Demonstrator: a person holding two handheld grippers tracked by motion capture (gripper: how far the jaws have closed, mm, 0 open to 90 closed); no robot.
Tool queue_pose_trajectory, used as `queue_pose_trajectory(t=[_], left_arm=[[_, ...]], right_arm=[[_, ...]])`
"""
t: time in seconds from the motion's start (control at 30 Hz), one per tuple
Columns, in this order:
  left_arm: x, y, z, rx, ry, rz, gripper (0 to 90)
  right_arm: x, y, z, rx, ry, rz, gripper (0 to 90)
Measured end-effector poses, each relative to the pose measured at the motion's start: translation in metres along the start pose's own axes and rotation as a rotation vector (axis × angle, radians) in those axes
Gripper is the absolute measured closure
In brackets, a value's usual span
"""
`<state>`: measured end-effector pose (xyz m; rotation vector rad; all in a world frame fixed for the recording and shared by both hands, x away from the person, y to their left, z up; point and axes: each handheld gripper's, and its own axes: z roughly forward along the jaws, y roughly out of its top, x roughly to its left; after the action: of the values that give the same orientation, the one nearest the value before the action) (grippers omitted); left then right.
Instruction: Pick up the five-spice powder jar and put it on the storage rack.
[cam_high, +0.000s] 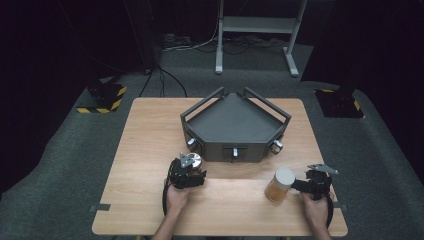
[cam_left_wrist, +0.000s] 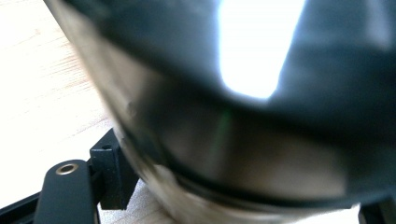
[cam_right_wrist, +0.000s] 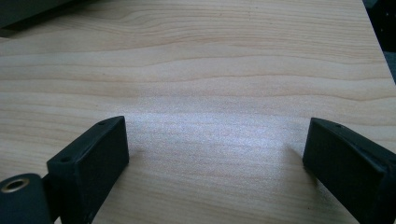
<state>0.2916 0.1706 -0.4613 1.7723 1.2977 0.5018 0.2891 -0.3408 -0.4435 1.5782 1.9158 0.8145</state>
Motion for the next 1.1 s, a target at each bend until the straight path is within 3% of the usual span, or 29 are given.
queue_pose_trajectory(t=[0.1,0.33,0.4,0.47,0.53,0.57,0.6,0.63,0.67,0.73,0.8,0.87,1.1], left_arm=[[0.0,-0.001,0.001,-0.008,0.0,-0.012,24.8],[0.003,0.003,0.0,0.017,-0.003,0.013,28.0],[0.002,0.002,0.0,0.013,0.002,0.02,28.4],[-0.002,-0.003,0.003,-0.02,0.015,-0.007,28.9],[0.002,0.005,-0.001,0.031,0.008,0.046,29.4],[-0.003,-0.002,0.002,-0.016,0.017,0.002,29.4],[-0.001,0.002,0.0,0.012,0.014,0.032,29.5],[-0.001,0.001,0.001,0.005,0.015,0.026,29.6],[0.001,0.006,-0.002,0.038,0.011,0.059,29.7],[-0.001,0.003,0.0,0.016,0.016,0.04,29.8],[0.001,0.008,-0.002,0.047,0.013,0.073,29.9],[-0.001,0.004,-0.001,0.026,0.016,0.056,30.0],[0.001,0.008,-0.002,0.048,0.015,0.086,30.3]], right_arm=[[0.0,0.0,0.0,0.0,0.0,0.0,6.9],[0.0,0.0,0.0,0.0,0.0,0.0,6.9],[0.0,0.0,0.0,0.0,0.0,0.0,6.9],[0.0,0.0,0.0,0.0,0.0,0.0,6.9],[0.0,0.0,0.0,0.0,0.0,0.0,6.9],[0.0,0.0,0.0,0.0,0.0,0.0,6.9],[0.0,0.0,0.0,0.0,0.0,0.0,6.9],[0.0,0.0,0.0,0.0,0.0,0.0,6.9],[0.0,0.0,0.0,0.0,0.0,0.0,6.9],[0.0,0.0,0.0,0.0,0.0,0.0,6.9],[0.0,0.0,0.0,0.0,0.0,0.0,6.9],[0.0,0.0,0.0,0.0,0.0,0.0,6.9],[0.0,0.0,0.0,0.0,0.0,0.0,6.9]])
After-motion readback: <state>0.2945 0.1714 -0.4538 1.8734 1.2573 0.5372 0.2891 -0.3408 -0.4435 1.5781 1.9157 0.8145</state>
